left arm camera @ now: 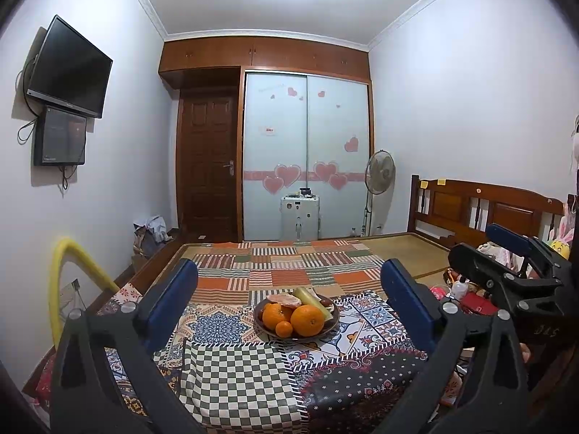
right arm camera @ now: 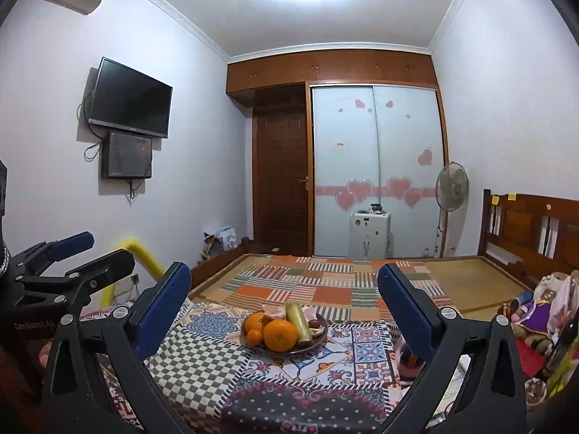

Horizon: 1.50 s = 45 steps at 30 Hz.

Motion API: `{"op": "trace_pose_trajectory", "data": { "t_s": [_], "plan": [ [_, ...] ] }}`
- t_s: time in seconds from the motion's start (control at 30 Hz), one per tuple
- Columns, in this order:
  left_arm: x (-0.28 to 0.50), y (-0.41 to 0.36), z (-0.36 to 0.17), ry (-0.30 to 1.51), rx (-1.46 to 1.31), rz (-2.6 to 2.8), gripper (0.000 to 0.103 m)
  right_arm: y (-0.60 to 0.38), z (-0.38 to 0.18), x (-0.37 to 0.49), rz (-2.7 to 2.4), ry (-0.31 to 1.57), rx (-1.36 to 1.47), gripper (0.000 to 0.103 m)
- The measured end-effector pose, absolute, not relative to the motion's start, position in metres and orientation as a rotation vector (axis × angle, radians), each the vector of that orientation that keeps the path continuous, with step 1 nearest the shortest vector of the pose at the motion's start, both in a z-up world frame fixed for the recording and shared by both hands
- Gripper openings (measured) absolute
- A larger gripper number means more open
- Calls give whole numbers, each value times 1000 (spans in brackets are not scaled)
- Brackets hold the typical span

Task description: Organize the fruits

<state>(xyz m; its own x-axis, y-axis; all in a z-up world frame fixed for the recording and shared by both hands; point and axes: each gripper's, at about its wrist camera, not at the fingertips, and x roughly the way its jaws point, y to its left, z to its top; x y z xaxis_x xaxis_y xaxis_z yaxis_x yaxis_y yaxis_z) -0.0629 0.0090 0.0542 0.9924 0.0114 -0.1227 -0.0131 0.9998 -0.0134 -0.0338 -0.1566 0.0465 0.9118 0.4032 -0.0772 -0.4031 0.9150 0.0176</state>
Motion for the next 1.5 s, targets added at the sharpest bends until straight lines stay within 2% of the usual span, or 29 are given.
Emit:
{"op": "trace_pose_trajectory", "data": {
  "t_s": [1.5],
  "plan": [
    [-53,7,48,138,-8,-32,103,-160,51,-32,406,79,9,103]
  ]
}}
